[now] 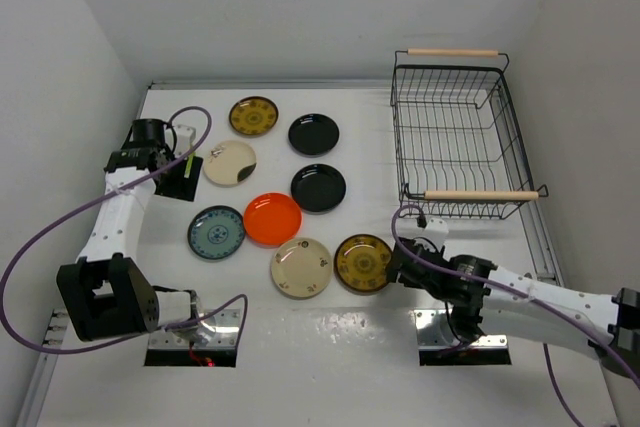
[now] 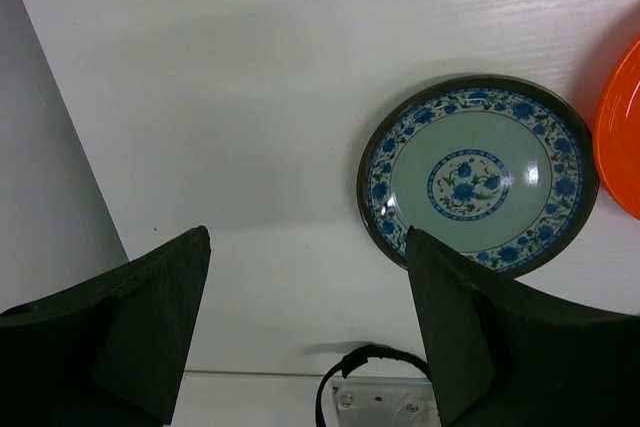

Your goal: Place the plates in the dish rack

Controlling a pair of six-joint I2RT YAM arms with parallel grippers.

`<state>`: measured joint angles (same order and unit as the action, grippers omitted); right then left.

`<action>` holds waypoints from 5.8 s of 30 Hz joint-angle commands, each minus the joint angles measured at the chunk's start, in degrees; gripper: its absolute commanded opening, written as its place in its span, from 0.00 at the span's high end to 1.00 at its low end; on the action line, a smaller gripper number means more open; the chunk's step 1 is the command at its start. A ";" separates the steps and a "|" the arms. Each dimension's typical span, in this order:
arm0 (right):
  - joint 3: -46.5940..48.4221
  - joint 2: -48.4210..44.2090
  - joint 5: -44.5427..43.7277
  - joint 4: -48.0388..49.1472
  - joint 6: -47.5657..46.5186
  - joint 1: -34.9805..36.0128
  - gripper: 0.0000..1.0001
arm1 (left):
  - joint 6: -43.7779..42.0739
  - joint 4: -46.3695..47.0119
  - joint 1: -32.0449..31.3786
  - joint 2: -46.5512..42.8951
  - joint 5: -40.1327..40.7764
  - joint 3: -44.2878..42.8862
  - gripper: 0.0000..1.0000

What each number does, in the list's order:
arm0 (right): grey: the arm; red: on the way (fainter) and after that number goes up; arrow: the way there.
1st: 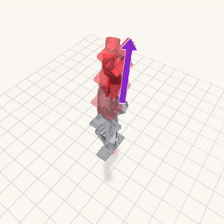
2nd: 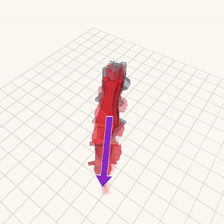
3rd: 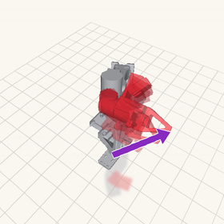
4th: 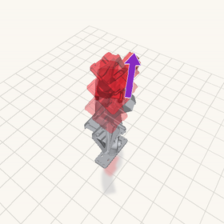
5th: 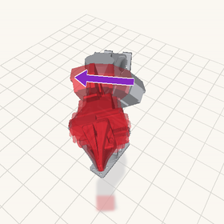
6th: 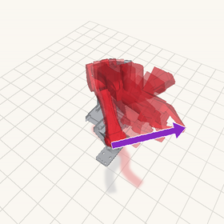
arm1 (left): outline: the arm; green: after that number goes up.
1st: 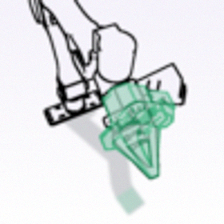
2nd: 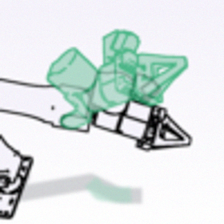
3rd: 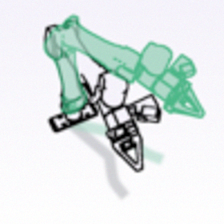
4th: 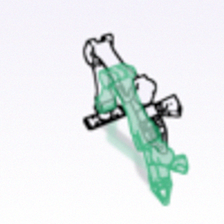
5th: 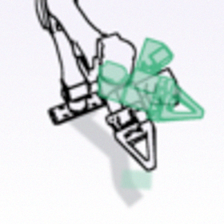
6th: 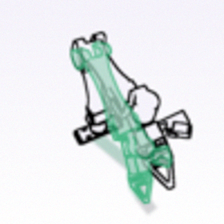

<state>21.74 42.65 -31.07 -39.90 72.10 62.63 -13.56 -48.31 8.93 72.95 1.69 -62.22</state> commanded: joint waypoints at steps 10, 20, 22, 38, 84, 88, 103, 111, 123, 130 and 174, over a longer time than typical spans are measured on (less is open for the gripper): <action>-11.88 3.04 7.59 22.57 -0.20 -7.08 0.49 | -0.85 0.06 -0.40 -2.37 -0.29 0.34 0.15; -12.51 1.40 9.62 17.75 -2.48 -7.61 1.00 | -1.99 0.06 -0.40 -2.90 0.85 0.87 0.14; -11.81 -0.28 10.15 17.31 -6.41 -7.52 1.00 | -1.99 0.06 -0.40 -2.29 0.85 0.87 0.14; 48.55 21.68 -4.86 -8.00 -45.34 -2.05 1.00 | 1.43 1.73 -0.93 8.69 -1.69 -10.99 0.14; 40.67 46.47 -7.17 29.79 -94.69 -70.01 1.00 | -0.76 2.79 -2.69 40.52 -1.96 -40.79 0.14; 39.53 44.89 -6.37 29.44 -93.36 -69.93 1.00 | -0.76 2.79 -2.69 41.05 -1.96 -41.32 0.14; 42.95 41.11 -8.57 32.08 -98.55 -68.61 1.00 | -0.76 2.79 -2.69 41.57 -1.43 -41.85 0.14; 40.05 41.28 -6.11 29.27 -94.69 -69.13 1.00 | -1.29 2.79 -2.69 41.57 -0.90 -41.85 0.14; 36.71 43.13 -4.17 26.10 -89.94 -70.37 1.00 | -1.29 2.79 -2.69 41.57 -0.38 -41.32 0.14; 35.47 45.32 -4.09 25.76 -87.66 -71.33 1.00 | -0.77 2.79 -3.21 45.08 -4.76 -46.31 0.14; 71.68 49.80 -0.23 16.87 -82.65 -54.37 0.14 | 23.67 19.57 -9.28 71.90 -5.90 -65.58 0.11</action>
<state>88.44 90.54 -31.44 -26.96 -10.52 8.10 9.47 -29.54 0.10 146.28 -3.40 -128.99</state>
